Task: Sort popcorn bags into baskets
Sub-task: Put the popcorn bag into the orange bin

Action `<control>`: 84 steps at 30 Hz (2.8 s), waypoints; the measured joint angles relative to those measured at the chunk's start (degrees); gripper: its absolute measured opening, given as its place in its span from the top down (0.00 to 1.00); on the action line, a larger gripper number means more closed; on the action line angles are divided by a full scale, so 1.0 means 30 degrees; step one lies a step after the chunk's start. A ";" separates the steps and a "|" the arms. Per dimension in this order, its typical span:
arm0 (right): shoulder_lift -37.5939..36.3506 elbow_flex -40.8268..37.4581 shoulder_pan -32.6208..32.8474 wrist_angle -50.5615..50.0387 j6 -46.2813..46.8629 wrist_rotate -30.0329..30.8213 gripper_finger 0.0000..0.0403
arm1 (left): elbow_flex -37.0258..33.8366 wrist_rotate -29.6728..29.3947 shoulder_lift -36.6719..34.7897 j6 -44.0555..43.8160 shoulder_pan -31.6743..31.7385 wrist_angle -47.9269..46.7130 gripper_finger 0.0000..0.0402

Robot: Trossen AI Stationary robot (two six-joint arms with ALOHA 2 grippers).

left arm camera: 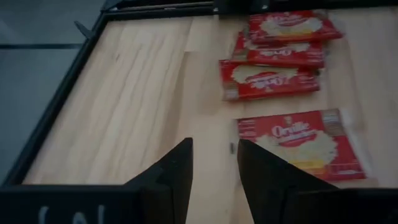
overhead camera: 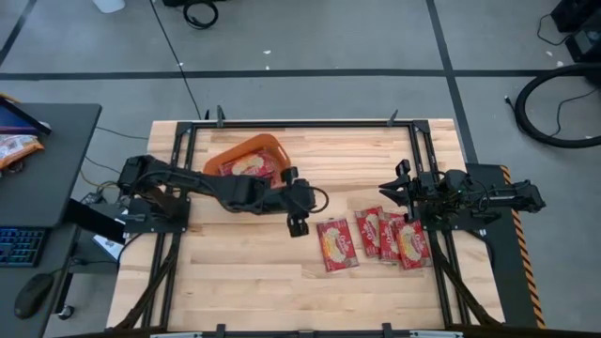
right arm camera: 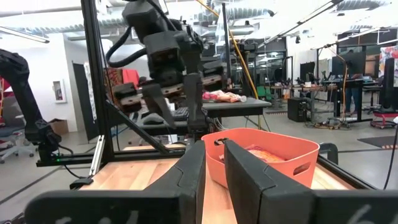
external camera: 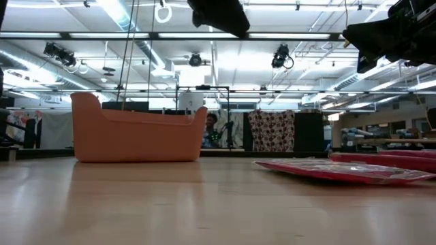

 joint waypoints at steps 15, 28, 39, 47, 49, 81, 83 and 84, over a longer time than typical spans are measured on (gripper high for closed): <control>-0.0007 -0.0002 0.0003 0.0007 0.0000 0.0000 0.84 | 0.0000 0.1818 0.3988 -0.0399 -0.1623 0.0367 0.67; 0.0092 0.0005 0.0004 0.0253 0.0000 0.0006 0.84 | 0.1861 0.3818 0.5717 -0.2019 -0.1934 -0.0201 0.67; 0.0274 0.0005 0.0000 0.0511 0.0000 0.0032 0.84 | 0.4146 0.3680 0.7658 0.0334 -0.2386 -0.0842 0.67; 0.0306 0.0002 0.0005 0.0583 -0.0002 0.0002 0.84 | 0.4109 0.3501 0.7777 0.2568 -0.2494 -0.1936 0.67; 0.0306 -0.0002 0.0000 0.0590 0.0000 0.0004 0.84 | 0.4109 0.2890 0.7777 0.3272 -0.2682 -0.2145 0.67; 0.0321 0.0001 0.0000 0.1152 0.0000 0.0022 0.84 | 0.4116 -0.3111 1.1562 1.5959 -0.3160 -0.0265 0.67; 0.0321 0.0005 0.0002 0.1203 0.0000 0.0015 0.84 | 0.4146 -0.3222 1.1717 1.6047 -0.3060 0.0187 0.67; 0.0321 0.0001 0.0000 0.1183 0.0000 0.0015 0.84 | 0.4146 -0.3198 1.1759 1.6068 -0.3004 0.0325 0.67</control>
